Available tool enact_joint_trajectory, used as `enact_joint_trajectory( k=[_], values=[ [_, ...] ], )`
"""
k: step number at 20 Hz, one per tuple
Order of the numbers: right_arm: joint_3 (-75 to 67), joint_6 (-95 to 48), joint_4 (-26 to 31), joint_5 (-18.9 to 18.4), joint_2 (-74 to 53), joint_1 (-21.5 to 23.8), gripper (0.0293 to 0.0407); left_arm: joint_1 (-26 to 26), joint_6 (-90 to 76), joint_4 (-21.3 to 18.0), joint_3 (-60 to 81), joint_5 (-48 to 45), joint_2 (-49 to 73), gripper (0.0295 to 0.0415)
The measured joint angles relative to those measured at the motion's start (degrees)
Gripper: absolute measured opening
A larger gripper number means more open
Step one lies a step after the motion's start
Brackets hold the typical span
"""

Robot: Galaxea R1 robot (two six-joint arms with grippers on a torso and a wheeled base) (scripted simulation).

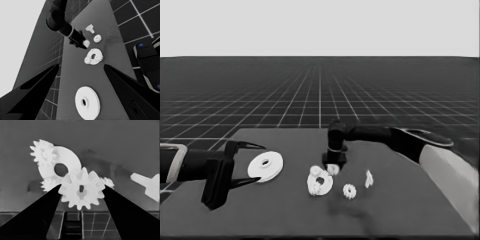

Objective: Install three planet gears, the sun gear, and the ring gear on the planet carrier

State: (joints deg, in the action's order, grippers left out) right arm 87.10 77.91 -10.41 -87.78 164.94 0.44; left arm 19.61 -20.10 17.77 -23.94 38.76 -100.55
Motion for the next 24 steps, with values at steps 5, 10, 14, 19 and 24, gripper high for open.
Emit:
enact_joint_trajectory(
  k=[5, 10, 14, 19, 24],
  values=[
    [3.56, -0.94, -3.60, 0.91, 2.31, -3.47, 0.0312, 0.00, 0.00, 0.00, 0.00, 0.00, 0.00, 0.0385],
    [7.49, -3.15, -8.07, 2.87, 3.48, -8.60, 0.0312, 0.00, 0.00, 0.00, 0.00, 0.00, 0.00, 0.0385],
    [7.79, -3.31, -8.36, 3.02, 3.56, -8.88, 0.0312, 0.00, 0.00, 0.00, 0.00, 0.00, 0.00, 0.0385],
    [7.83, -3.32, -8.39, 3.05, 3.57, -8.92, 0.0384, 0.00, 0.00, 0.00, 0.00, 0.00, 0.00, 0.0385],
    [7.83, -3.32, -8.40, 3.05, 3.57, -8.92, 0.0385, 0.00, 0.00, 0.00, 0.00, 0.00, 0.00, 0.0385]
  ],
)
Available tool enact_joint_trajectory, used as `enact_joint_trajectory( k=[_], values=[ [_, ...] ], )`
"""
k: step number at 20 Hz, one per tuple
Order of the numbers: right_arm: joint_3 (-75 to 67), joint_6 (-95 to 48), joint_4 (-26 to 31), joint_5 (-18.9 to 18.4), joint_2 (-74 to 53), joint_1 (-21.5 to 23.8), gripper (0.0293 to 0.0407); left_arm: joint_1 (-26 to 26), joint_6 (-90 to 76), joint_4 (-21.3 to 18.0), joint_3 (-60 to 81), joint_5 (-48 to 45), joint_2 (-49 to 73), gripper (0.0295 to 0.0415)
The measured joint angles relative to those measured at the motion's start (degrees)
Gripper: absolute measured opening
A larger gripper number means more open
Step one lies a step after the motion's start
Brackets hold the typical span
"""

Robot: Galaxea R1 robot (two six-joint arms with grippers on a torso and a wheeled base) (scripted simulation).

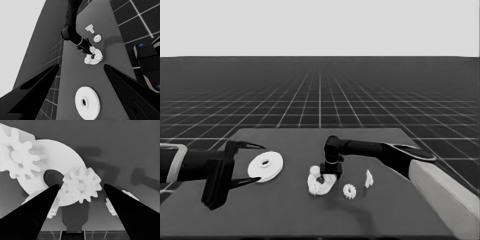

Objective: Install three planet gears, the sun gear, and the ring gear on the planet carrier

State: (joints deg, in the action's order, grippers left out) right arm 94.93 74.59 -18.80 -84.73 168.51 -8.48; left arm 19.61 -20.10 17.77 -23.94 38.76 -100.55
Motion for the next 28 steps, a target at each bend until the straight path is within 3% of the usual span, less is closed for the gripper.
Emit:
enact_joint_trajectory(
  k=[2, 5, 10, 11, 13, 20, 21, 23, 28],
  values=[
    [-4.68, 2.77, 5.20, -2.38, -1.34, 5.56, 0.0385, 0.00, 0.00, 0.00, 0.00, 0.00, 0.00, 0.0385],
    [-5.69, 3.41, 7.73, -3.00, -1.57, 8.29, 0.0385, 0.00, 0.00, 0.00, 0.00, 0.00, 0.00, 0.0385],
    [-5.81, 3.48, 8.36, -3.12, -1.59, 8.85, 0.0385, 0.00, 0.00, 0.00, 0.00, 0.00, 0.00, 0.0385],
    [-17.04, 7.02, 8.17, -3.69, -8.68, 8.83, 0.0385, 0.00, 0.00, 0.00, 0.00, 0.00, 0.00, 0.0385],
    [-25.43, 8.54, 8.16, -4.01, -16.09, 8.83, 0.0385, 0.00, 0.00, 0.00, 0.00, 0.00, 0.00, 0.0385],
    [-29.03, 8.61, 8.20, -4.02, -19.59, 8.92, 0.0385, 0.00, 0.00, 0.00, 0.00, 0.00, 0.00, 0.0385],
    [-27.20, 7.35, 2.73, -3.12, -19.15, 3.84, 0.0385, 0.00, 0.00, 0.00, 0.00, 0.00, 0.00, 0.0385],
    [-24.08, 5.44, -2.05, -1.63, -18.35, -1.62, 0.0385, 0.00, 0.00, 0.00, 0.00, 0.00, 0.00, 0.0385],
    [-22.04, 4.29, -4.16, -0.59, -17.78, -3.83, 0.0385, 0.00, 0.00, 0.00, 0.00, 0.00, 0.00, 0.0385]
  ],
)
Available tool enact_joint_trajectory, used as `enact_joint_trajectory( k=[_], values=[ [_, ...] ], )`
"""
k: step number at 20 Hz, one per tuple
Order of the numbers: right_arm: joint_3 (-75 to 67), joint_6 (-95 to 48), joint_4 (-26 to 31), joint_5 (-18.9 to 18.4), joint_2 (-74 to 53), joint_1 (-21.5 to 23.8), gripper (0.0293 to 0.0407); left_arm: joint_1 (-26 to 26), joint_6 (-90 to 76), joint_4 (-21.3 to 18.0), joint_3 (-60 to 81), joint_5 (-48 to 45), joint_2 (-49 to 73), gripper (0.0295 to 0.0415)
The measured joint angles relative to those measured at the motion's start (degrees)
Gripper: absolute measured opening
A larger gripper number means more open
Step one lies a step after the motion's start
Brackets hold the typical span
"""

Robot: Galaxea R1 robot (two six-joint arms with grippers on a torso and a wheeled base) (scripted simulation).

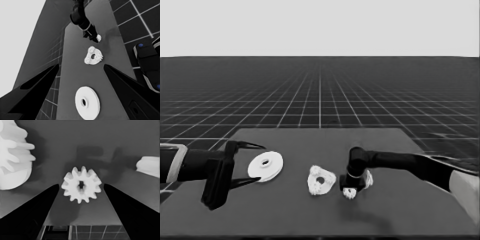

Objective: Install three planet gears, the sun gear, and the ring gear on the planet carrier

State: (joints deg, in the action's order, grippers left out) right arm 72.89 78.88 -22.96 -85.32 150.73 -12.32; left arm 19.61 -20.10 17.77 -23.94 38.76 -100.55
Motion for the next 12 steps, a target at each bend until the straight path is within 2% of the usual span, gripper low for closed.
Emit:
enact_joint_trajectory(
  k=[2, 4, 5, 12],
  values=[
    [0.10, -0.05, -0.10, 0.06, 0.03, -0.09, 0.0385, 0.00, 0.00, 0.00, 0.00, 0.00, 0.00, 0.0385],
    [0.13, -0.07, -0.14, 0.07, 0.03, -0.12, 0.0314, 0.00, 0.00, 0.00, 0.00, 0.00, 0.00, 0.0385],
    [0.13, -0.07, -0.15, 0.07, 0.03, -0.11, 0.0309, 0.00, 0.00, 0.00, 0.00, 0.00, 0.00, 0.0385],
    [0.14, -0.08, -0.16, 0.08, 0.04, -0.11, 0.0310, 0.00, 0.00, 0.00, 0.00, 0.00, 0.00, 0.0385]
  ],
)
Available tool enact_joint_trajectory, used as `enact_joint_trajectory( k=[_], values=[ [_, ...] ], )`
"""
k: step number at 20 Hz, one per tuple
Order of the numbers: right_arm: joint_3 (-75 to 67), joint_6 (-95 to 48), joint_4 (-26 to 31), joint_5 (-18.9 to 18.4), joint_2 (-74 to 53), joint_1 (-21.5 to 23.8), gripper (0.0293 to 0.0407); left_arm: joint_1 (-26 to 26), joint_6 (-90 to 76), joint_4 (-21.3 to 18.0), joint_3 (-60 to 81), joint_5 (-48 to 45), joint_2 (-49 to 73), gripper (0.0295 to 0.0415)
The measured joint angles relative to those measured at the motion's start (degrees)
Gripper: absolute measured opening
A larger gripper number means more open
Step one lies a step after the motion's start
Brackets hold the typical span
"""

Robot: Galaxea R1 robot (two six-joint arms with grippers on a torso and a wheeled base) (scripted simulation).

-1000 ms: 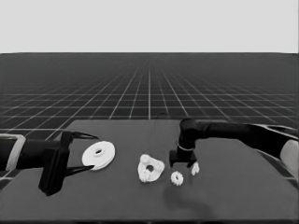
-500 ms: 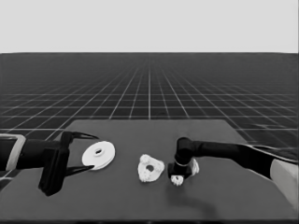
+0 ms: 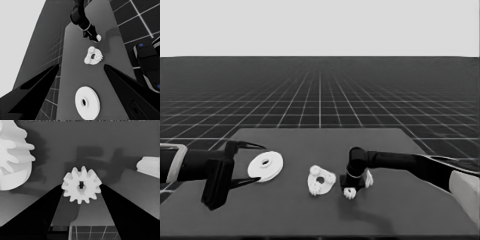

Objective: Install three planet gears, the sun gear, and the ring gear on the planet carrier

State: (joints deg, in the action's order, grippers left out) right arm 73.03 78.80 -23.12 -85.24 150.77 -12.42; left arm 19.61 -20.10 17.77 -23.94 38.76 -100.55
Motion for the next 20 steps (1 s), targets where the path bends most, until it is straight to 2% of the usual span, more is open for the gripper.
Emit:
enact_joint_trajectory(
  k=[2, 5, 10, 12, 13, 16, 20],
  values=[
    [-5.96, 3.52, 7.63, -2.92, -1.66, 7.81, 0.0310, 0.00, 0.00, 0.00, 0.00, 0.00, 0.00, 0.0385],
    [-7.11, 4.32, 11.49, -3.45, -1.90, 11.92, 0.0310, 0.00, 0.00, 0.00, 0.00, 0.00, 0.00, 0.0385],
    [-7.22, 4.40, 12.45, -3.52, -1.92, 12.81, 0.0310, 0.00, 0.00, 0.00, 0.00, 0.00, 0.00, 0.0385],
    [9.55, 4.62, 13.47, -3.71, 14.46, 13.82, 0.0310, 0.00, 0.00, 0.00, 0.00, 0.00, 0.00, 0.0385],
    [14.82, 3.15, 13.68, -3.47, 18.72, 13.99, 0.0310, 0.00, 0.00, 0.00, 0.00, 0.00, 0.00, 0.0385],
    [21.95, 0.62, 13.91, -3.09, 23.49, 14.10, 0.0310, 0.00, 0.00, 0.00, 0.00, 0.00, 0.00, 0.0385],
    [23.78, -0.10, 13.96, -2.99, 24.53, 14.10, 0.0310, 0.00, 0.00, 0.00, 0.00, 0.00, 0.00, 0.0385]
  ],
)
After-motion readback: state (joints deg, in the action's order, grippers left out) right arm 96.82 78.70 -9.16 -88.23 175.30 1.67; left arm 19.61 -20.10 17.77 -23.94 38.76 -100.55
